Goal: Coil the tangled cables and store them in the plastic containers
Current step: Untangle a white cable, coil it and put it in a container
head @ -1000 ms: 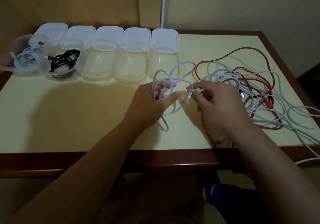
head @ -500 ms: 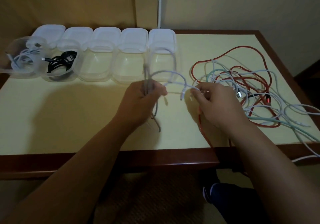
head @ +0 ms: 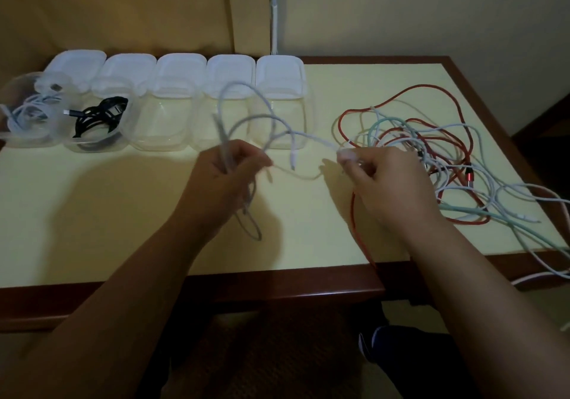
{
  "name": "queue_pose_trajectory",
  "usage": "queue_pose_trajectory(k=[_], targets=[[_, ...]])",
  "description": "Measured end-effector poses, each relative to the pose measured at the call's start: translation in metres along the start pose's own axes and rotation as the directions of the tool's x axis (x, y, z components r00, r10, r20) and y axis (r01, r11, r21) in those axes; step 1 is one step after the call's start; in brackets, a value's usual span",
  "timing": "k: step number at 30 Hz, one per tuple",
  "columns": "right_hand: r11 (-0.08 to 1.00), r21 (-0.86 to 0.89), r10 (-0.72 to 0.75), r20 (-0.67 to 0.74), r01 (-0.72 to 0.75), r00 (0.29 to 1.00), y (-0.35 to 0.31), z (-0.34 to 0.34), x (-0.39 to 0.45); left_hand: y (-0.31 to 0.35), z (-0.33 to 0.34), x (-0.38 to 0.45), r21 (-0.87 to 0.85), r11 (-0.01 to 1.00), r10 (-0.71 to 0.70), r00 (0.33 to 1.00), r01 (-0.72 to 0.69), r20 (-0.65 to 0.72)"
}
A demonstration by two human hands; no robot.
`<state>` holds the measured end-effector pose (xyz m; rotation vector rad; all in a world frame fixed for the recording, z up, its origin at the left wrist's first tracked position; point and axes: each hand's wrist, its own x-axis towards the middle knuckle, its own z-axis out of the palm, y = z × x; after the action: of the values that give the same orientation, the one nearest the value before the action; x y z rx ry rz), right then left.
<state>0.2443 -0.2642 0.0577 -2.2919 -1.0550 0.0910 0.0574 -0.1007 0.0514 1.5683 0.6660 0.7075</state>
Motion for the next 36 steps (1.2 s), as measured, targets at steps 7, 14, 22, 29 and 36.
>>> queue_pose_trajectory(k=[7, 14, 22, 29, 36], targets=[[0.989, -0.113, -0.089, 0.068, 0.096, 0.994, -0.015, 0.006, -0.007, -0.004, 0.067, -0.025, 0.226, 0.961, 0.142, 0.985, -0.16, 0.094], [0.992, 0.111, -0.087, 0.267, 0.059, 0.96, -0.018, -0.005, -0.005, 0.009, 0.027, -0.009, 0.066, 0.998, -0.008, 0.991, -0.001, 0.131], [0.809, 0.521, 0.015, 0.446, -0.273, 0.895, -0.035, -0.013, -0.013, 0.011, -0.047, -0.021, 0.232, 0.934, -0.321, 0.925, 0.273, 0.203], [0.946, 0.308, -0.049, 0.442, -0.101, 0.896, -0.052, -0.012, -0.02, 0.002, -0.084, -0.034, 0.514, 0.838, -0.215, 0.977, 0.182, 0.004], [0.544, 0.674, -0.04, 0.615, -0.499, 0.787, -0.073, 0.009, -0.022, 0.031, -0.081, -0.049, 0.634, 0.711, 0.394, 0.919, -0.305, 0.001]])
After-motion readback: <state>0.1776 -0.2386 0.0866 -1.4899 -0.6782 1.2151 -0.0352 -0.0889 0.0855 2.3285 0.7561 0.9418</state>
